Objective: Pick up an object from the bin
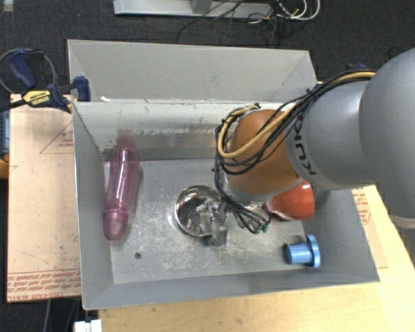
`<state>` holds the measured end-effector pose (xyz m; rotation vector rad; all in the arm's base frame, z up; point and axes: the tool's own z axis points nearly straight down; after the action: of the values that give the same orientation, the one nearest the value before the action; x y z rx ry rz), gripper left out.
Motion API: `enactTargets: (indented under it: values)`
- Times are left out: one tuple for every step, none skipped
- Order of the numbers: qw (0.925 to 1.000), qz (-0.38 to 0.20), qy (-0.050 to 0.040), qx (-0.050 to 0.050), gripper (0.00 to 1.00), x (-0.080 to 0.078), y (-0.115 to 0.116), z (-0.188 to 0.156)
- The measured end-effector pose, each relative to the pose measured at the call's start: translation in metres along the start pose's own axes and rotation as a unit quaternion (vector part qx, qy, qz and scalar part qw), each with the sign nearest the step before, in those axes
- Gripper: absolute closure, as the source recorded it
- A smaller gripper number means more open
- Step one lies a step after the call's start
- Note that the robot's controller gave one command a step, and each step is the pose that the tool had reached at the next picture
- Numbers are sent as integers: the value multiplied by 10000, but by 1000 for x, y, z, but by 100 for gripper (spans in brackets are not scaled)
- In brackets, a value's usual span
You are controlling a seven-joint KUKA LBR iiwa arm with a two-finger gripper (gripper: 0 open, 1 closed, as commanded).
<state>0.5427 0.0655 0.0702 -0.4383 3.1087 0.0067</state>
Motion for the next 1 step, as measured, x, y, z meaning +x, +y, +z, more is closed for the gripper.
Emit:
enactTargets:
  values:
    - [10000, 4, 0, -1, 100, 0, 0, -3]
